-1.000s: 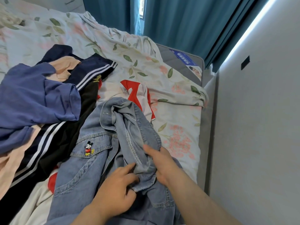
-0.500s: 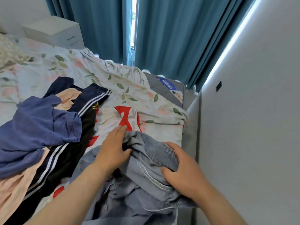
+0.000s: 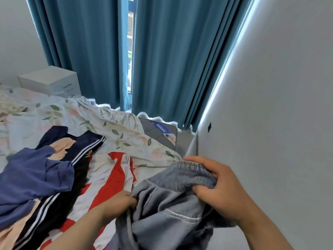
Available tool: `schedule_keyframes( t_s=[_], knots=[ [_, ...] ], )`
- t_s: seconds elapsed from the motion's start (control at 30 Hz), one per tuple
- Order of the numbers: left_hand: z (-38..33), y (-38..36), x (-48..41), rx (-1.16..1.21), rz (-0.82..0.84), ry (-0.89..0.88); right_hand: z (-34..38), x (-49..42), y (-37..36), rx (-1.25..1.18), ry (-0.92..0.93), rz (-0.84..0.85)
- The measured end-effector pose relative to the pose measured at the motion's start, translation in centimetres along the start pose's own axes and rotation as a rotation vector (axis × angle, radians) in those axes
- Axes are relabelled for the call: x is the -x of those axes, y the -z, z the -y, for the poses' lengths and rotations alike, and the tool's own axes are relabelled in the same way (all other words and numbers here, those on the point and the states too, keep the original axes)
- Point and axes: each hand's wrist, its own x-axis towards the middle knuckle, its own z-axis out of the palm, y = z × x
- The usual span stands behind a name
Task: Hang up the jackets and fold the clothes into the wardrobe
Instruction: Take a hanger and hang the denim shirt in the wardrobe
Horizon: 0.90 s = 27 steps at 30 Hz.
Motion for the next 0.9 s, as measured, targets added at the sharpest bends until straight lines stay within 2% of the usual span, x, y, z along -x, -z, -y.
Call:
schedule_keyframes(
  t_s=[0.13, 0.27, 0.37, 0.5, 0.67, 0.83, 0.9],
  knots=[
    [-3.2, 2.8, 6.2, 0.154, -0.184, -0.094, 1.4, -1.5, 2.4, -0.056, -0.002, -0.127],
    [-6.0, 7.4, 14.2, 0.341, -0.234, -0.226, 4.2, -3.3, 2.9, -0.076, 0.027, -0.142],
    [-7.6, 9.6, 19.0, 0.438, -0.356, -0.363, 7.1, -4.1, 2.4, -0.124, 0.047, -0.145],
    [-9.6, 10.7, 25.8, 0.322, -0.772, -0.511, 12.0, -3.3, 1.2, -0.169, 0.094, -0.134],
    [-8.7, 10.7, 36.0, 0.256, -0.894, -0.667, 20.1, -0.9, -0.3, -0.187, 0.228, -0.162],
    [-6.8, 12.7, 45.6, 0.166, -1.356, -0.77, 27.8, 2.2, -2.0, -0.1, 0.382, -0.126],
    [-6.0, 13.4, 49.3, 0.053, -1.455, -0.77, 30.4, 3.3, -3.0, -0.047, 0.433, -0.116]
  ],
)
